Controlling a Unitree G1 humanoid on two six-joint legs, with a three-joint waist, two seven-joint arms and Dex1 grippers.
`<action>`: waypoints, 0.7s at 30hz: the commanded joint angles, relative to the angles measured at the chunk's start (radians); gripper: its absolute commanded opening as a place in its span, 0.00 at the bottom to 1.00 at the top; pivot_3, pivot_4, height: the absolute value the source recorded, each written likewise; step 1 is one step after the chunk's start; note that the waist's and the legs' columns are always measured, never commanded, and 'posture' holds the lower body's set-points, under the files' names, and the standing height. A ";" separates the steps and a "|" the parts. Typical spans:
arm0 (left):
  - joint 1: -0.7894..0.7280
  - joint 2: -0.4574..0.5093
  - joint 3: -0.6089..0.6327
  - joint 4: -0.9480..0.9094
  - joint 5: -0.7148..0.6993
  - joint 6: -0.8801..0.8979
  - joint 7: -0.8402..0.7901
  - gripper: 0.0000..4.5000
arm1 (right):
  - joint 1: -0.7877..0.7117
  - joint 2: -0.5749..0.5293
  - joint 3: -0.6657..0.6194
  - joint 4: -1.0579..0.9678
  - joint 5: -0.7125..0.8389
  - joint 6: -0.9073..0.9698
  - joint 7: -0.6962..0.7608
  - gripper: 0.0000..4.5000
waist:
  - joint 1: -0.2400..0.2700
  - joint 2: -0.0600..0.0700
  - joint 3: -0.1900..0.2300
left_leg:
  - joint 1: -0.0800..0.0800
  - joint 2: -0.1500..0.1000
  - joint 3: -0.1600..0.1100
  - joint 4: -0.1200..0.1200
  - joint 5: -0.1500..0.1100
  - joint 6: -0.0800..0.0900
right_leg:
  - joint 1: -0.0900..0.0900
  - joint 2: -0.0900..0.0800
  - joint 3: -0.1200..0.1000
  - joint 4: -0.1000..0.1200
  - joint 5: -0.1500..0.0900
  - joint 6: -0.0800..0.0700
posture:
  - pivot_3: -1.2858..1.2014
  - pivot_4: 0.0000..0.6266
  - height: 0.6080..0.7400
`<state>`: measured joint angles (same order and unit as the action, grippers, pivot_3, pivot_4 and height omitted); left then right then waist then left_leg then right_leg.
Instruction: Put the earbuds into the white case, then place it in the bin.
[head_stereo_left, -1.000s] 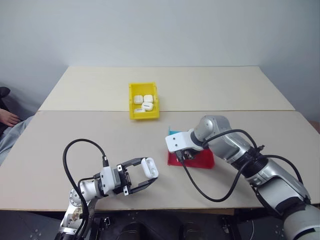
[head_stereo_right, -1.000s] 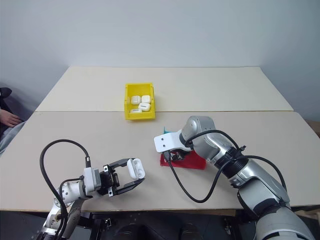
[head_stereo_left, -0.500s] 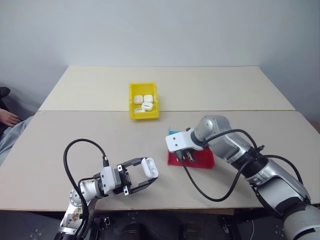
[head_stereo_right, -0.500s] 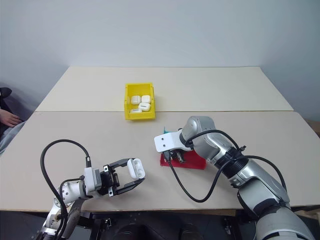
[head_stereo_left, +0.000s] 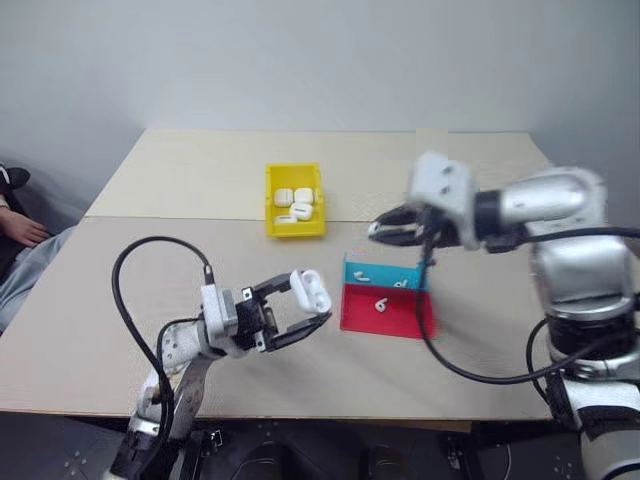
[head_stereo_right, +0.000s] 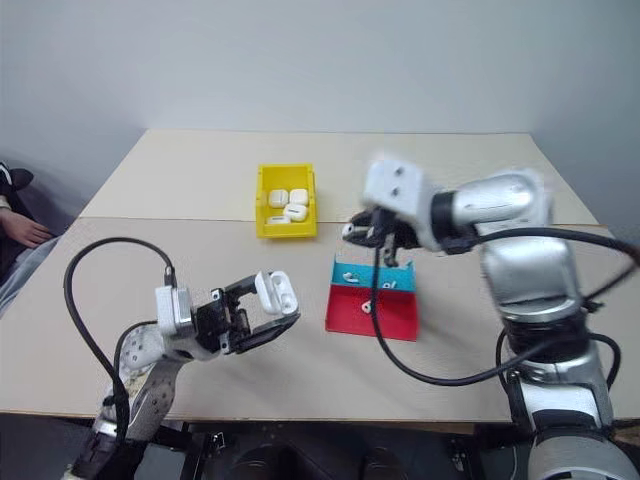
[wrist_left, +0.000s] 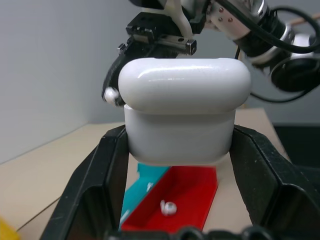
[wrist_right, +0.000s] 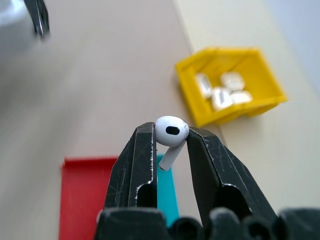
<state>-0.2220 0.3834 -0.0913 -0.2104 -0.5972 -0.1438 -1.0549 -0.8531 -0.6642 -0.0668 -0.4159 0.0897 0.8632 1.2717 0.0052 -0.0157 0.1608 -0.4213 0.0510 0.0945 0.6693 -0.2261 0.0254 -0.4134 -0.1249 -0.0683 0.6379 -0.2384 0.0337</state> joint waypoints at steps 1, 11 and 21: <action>-0.066 0.016 -0.004 -0.057 -0.090 0.103 -0.042 0.61 | 0.040 0.038 -0.172 -0.102 0.186 0.011 -0.038 0.22 | -0.003 0.000 0.000 | 0.000 0.000 0.000 0.000 0.000 0.000 | 0.000 0.000 0.000 0.000 0.000 0.000 | 0.52 0.24 1.00; -0.188 0.037 -0.016 -0.081 -0.130 0.259 -0.109 0.61 | 0.170 0.190 -0.247 -0.168 0.566 -0.150 -0.099 0.22 | -0.007 0.000 0.000 | 0.004 0.000 -0.001 0.000 0.000 0.000 | 0.007 0.001 -0.002 -0.004 0.000 0.000 | 0.52 0.24 1.00; -0.201 0.033 0.002 -0.114 -0.120 0.275 -0.098 0.61 | 0.196 0.190 -0.129 -0.094 0.615 -0.351 -0.090 0.22 | -0.007 0.000 0.000 | 0.005 0.000 -0.003 -0.001 0.000 0.000 | 0.008 0.001 -0.001 -0.006 0.001 0.001 | 0.52 0.24 1.00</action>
<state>-0.4168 0.4107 -0.1101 -0.2761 -0.7087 0.1265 -1.1586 -0.6547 -0.4752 -0.1991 -0.4998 0.6820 0.5675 1.1787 -0.0016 -0.0156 0.1609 -0.4165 0.0509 0.0916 0.6681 -0.2259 0.0251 -0.4053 -0.1235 -0.0695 0.6322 -0.2377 0.0347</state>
